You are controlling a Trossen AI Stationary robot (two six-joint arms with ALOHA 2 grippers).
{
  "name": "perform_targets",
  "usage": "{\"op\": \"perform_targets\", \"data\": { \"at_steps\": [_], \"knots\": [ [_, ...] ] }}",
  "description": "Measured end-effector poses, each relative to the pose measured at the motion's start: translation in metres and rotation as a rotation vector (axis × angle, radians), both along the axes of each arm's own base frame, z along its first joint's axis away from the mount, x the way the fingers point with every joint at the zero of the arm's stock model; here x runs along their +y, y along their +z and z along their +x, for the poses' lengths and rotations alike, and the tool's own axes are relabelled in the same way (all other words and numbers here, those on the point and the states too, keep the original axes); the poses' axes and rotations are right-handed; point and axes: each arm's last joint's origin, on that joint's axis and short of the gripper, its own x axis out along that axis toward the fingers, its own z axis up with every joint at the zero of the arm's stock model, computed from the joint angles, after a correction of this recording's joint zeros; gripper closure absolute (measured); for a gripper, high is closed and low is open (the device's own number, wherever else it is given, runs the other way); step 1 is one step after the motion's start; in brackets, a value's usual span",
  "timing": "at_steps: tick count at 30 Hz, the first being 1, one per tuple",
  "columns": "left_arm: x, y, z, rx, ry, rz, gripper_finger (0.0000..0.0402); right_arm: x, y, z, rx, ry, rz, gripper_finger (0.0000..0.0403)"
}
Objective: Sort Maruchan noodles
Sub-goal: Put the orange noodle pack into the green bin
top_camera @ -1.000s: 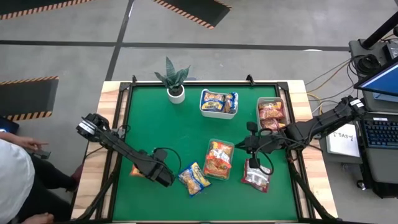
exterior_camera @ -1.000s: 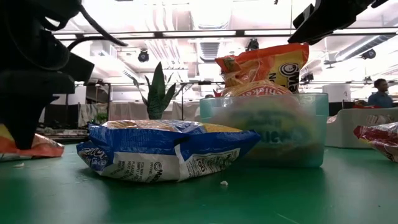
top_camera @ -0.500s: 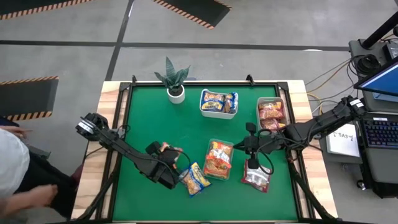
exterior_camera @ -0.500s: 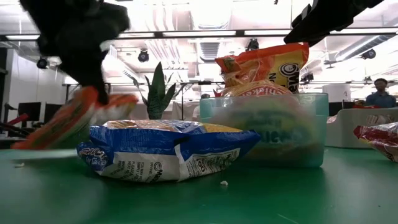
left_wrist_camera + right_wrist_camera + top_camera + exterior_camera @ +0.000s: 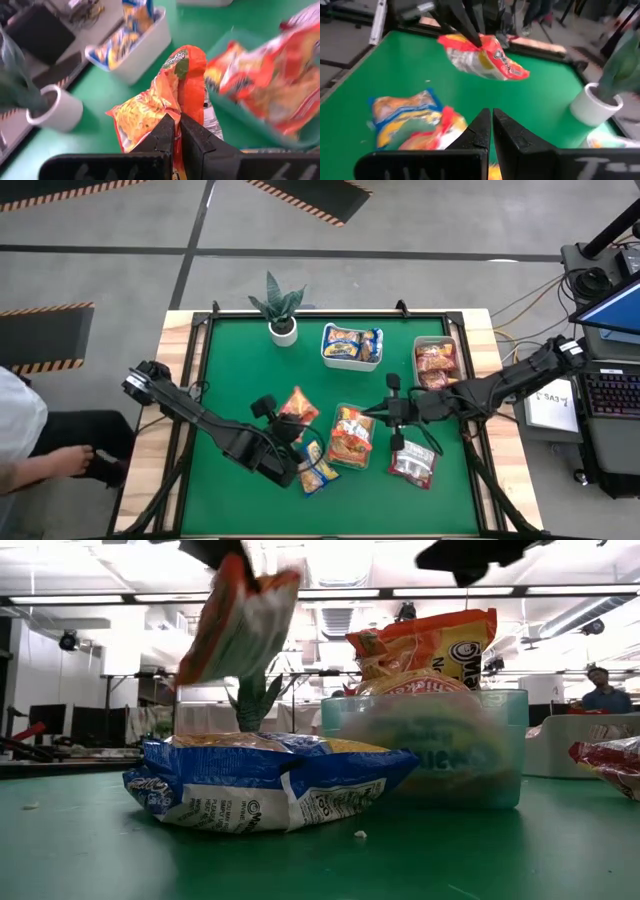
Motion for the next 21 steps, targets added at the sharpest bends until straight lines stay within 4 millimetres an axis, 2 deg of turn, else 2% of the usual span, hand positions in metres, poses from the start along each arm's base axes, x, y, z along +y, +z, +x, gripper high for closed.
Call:
{"op": "perform_targets", "data": {
  "at_steps": [4, 9, 16, 21],
  "knots": [
    [-0.004, 0.024, 0.007, -0.025, -0.063, 0.026, 0.0402, -0.007, 0.007, 0.015, 0.004, 0.045, -0.006, 0.0377],
    [-0.01, 0.047, 0.015, -0.034, -0.181, 0.039, 0.0401, -0.012, 0.014, 0.032, 0.012, 0.101, -0.043, 0.0309],
    [-0.018, 0.06, 0.03, -0.075, -0.396, 0.026, 0.0401, -0.007, 0.022, 0.049, -0.001, 0.188, -0.179, 0.0199],
    [-0.013, 0.062, 0.036, -0.086, -0.411, 0.027, 0.0401, -0.001, 0.024, 0.061, 0.038, 0.315, -0.201, 0.0159]
  ]
}}
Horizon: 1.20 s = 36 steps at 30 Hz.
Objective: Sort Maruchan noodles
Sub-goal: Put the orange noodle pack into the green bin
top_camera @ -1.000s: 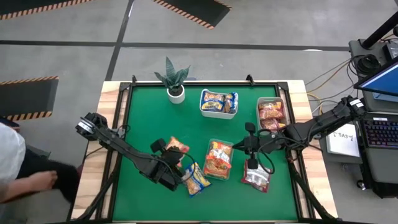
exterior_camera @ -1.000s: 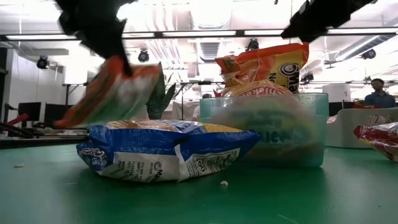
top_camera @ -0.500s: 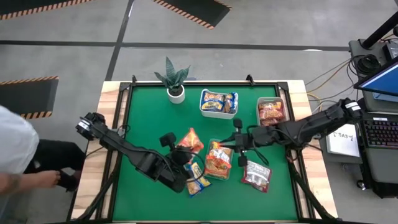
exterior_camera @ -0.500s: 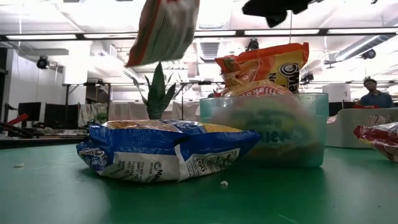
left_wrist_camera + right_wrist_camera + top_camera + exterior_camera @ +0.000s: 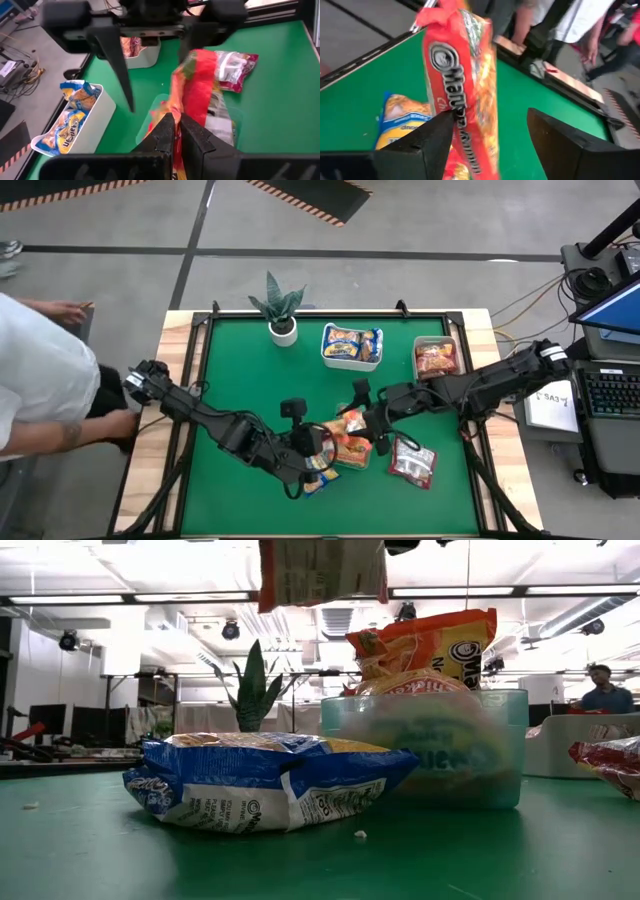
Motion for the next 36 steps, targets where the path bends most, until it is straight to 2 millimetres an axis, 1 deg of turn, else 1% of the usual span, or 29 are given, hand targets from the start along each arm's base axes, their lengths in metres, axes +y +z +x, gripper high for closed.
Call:
{"op": "perform_targets", "data": {
  "at_steps": [3, 7, 10, 13, 15, 17, 19, 22, 25, 28, 32, 36],
  "knots": [
    [0.002, 0.0, 0.001, -0.001, 0.004, 0.004, 0.0401, 0.002, 0.001, 0.007, 0.04, 0.017, -0.003, 0.0152],
    [0.004, -0.002, 0.002, 0.01, 0.007, 0.012, 0.0401, 0.002, 0.007, 0.011, 0.119, 0.007, -0.012, 0.0157],
    [0.004, -0.003, 0.002, 0.016, 0.01, 0.018, 0.0401, 0.0, 0.018, 0.009, 0.195, -0.008, -0.01, 0.0161],
    [0.004, -0.005, 0.001, 0.026, 0.008, 0.025, 0.0401, -0.002, 0.03, 0.001, 0.25, -0.025, 0.006, 0.0162],
    [0.004, -0.006, 0.001, 0.031, 0.007, 0.028, 0.0401, -0.003, 0.037, -0.004, 0.251, -0.034, 0.024, 0.0163],
    [0.005, -0.006, 0.001, 0.029, 0.009, 0.028, 0.0401, -0.004, 0.039, -0.009, 0.256, -0.043, 0.044, 0.0163],
    [0.006, -0.006, 0.002, 0.023, 0.025, 0.04, 0.0401, -0.002, 0.037, -0.012, 0.258, -0.04, 0.065, 0.0163],
    [0.008, -0.005, 0.004, -0.004, 0.048, 0.044, 0.0401, 0.001, 0.027, -0.01, 0.233, -0.033, 0.084, 0.0163],
    [0.01, -0.004, 0.006, -0.014, 0.053, 0.043, 0.0401, 0.003, 0.016, -0.006, 0.157, -0.033, 0.099, 0.0163],
    [0.011, -0.004, 0.006, -0.015, 0.056, 0.043, 0.0401, 0.003, 0.01, -0.003, 0.064, -0.047, 0.118, 0.0163],
    [0.011, -0.002, 0.007, -0.032, 0.057, 0.034, 0.0401, 0.004, 0.01, 0.0, -0.035, -0.054, 0.138, 0.0163],
    [0.01, -0.001, 0.009, -0.052, 0.052, 0.028, 0.0401, 0.004, 0.011, 0.002, -0.057, -0.049, 0.143, 0.0178]
  ]
}}
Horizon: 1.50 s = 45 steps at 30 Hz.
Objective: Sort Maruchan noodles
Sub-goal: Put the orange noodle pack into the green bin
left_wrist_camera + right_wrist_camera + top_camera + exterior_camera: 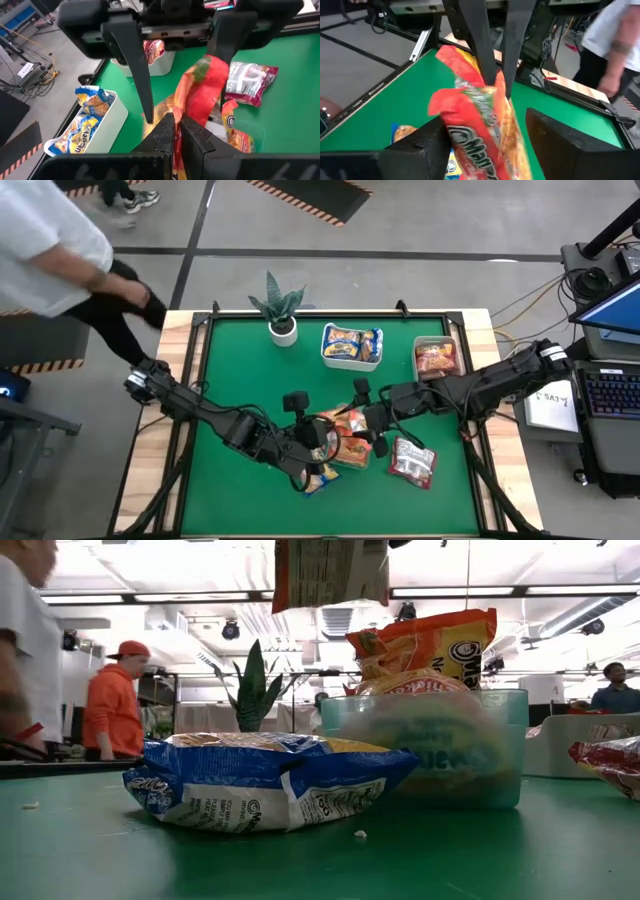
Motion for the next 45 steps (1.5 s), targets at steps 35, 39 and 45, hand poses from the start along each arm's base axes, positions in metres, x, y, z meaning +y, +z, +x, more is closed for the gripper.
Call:
{"op": "perform_targets", "data": {
  "at_steps": [35, 39, 45],
  "knots": [
    [0.007, -0.015, -0.017, 0.087, 0.021, 0.156, 0.0235, -0.017, -0.064, -0.051, 0.174, -0.507, 0.379, 0.0369],
    [0.005, -0.028, -0.016, 0.084, -0.031, 0.066, 0.0244, -0.016, -0.091, -0.056, 0.119, -0.517, 0.445, 0.0369],
    [0.001, -0.052, -0.011, 0.002, -0.072, -0.018, 0.0249, -0.016, -0.116, -0.063, 0.091, -0.566, 0.452, 0.0369]
  ]
}}
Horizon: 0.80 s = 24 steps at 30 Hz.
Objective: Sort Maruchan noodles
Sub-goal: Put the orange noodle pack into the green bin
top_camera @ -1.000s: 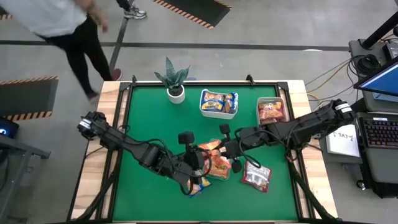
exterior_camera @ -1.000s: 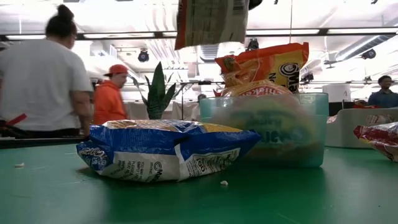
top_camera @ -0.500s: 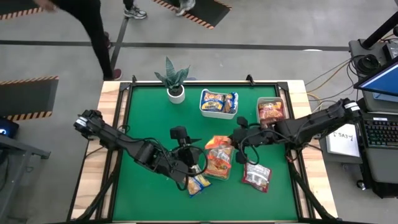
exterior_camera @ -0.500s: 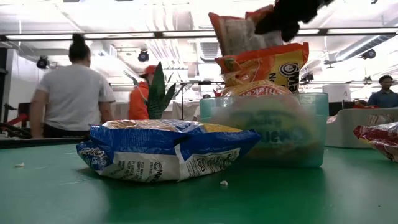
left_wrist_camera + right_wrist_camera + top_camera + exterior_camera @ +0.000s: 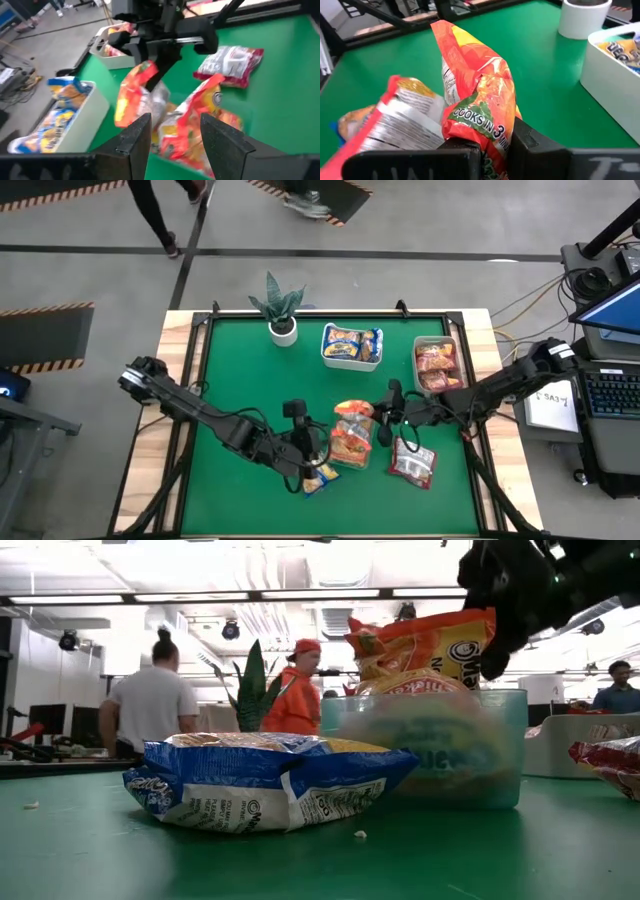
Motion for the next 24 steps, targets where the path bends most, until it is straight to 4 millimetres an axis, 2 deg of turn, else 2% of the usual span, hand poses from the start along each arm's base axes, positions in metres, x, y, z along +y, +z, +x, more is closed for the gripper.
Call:
{"op": "perform_targets", "data": {
  "at_steps": [6, 12, 18, 24],
  "knots": [
    [0.007, -0.026, 0.003, -0.15, 0.044, -0.058, 0.0249, 0.003, -0.005, 0.003, 0.019, -0.001, -0.001, 0.0366],
    [0.026, -0.044, 0.005, -0.329, 0.132, -0.116, 0.0249, 0.008, -0.001, 0.01, 0.019, 0.017, -0.01, 0.0324],
    [0.037, -0.052, 0.004, -0.377, 0.159, -0.137, 0.0249, 0.015, 0.006, 0.015, 0.013, 0.108, 0.032, 0.0267],
    [0.036, -0.053, 0.005, -0.373, 0.158, -0.136, 0.0249, 0.019, 0.018, 0.018, 0.027, 0.178, 0.108, 0.0245]
  ]
}}
